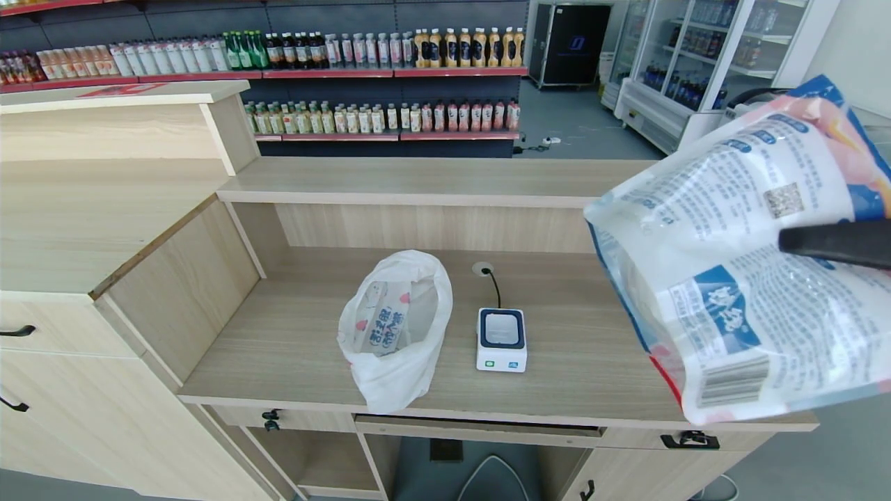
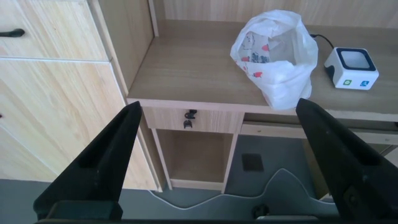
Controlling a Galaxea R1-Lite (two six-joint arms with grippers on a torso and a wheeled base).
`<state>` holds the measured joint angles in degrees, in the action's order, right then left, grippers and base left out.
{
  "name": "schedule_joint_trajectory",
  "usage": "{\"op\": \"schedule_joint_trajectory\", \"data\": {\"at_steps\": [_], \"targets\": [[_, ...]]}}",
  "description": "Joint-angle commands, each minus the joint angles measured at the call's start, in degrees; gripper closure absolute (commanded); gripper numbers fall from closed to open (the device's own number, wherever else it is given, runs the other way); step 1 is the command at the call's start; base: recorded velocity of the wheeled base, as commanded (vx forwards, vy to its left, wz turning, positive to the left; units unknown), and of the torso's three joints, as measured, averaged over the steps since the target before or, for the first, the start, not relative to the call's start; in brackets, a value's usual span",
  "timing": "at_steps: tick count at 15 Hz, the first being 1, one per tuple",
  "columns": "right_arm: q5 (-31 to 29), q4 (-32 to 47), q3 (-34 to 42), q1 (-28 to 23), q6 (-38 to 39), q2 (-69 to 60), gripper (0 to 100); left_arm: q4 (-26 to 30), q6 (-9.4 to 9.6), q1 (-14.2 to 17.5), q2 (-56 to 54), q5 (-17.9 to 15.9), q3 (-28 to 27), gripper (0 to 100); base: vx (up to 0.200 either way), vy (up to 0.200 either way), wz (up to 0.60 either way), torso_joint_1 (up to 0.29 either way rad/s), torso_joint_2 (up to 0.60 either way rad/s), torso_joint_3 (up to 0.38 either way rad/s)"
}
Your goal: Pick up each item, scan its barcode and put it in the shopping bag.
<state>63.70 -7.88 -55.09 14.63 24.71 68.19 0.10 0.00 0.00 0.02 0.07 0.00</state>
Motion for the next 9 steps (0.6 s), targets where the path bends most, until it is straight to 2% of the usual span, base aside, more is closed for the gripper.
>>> {"op": "schedule_joint_trajectory", "data": {"at_steps": [1, 3, 4, 5, 6, 8, 9], "targets": [[-8.76, -1.53, -0.46, -2.76, -9.33, 4.49, 100, -0.01, 0.0, 0.0, -0.02, 0.01, 0.0, 0, 0.0, 0.0, 0.0, 0.0, 0.0, 0.0], [-24.58, -1.7, -0.81, -9.36, -33.76, 11.7, 100, -0.01, 0.0, 0.0, -0.02, 0.01, 0.0, 0, 0.0, 0.0, 0.0, 0.0, 0.0, 0.0], [-26.61, -2.23, 0.6, -14.54, -46.24, 13.98, 100, -0.01, 0.0, 0.0, -0.02, 0.01, 0.0, 0, 0.0, 0.0, 0.0, 0.0, 0.0, 0.0], [-26.08, -3.2, 2.44, -17.53, -52.22, 14.69, 100, -0.01, 0.0, 0.0, -0.02, 0.01, 0.0, 0, 0.0, 0.0, 0.0, 0.0, 0.0, 0.0], [-25.64, -6.01, 5.87, -22.28, -64.0, 15.92, 100, -0.01, 0.0, 0.0, -0.02, 0.01, 0.0, 0, 0.0, 0.0, 0.0, 0.0, 0.0, 0.0], [-25.64, -5.13, 5.17, -29.92, -85.27, 16.97, 100, -0.01, 0.0, 0.0, -0.02, 0.01, 0.0, 0, 0.0, 0.0, 0.0, 0.0, 0.0, 0.0], [-25.11, -3.9, 4.99, -31.15, -89.49, 16.88, 100, -0.01, 0.0, 0.0, -0.02, 0.01, 0.0, 0, 0.0, 0.0, 0.0, 0.0, 0.0, 0.0]]}}
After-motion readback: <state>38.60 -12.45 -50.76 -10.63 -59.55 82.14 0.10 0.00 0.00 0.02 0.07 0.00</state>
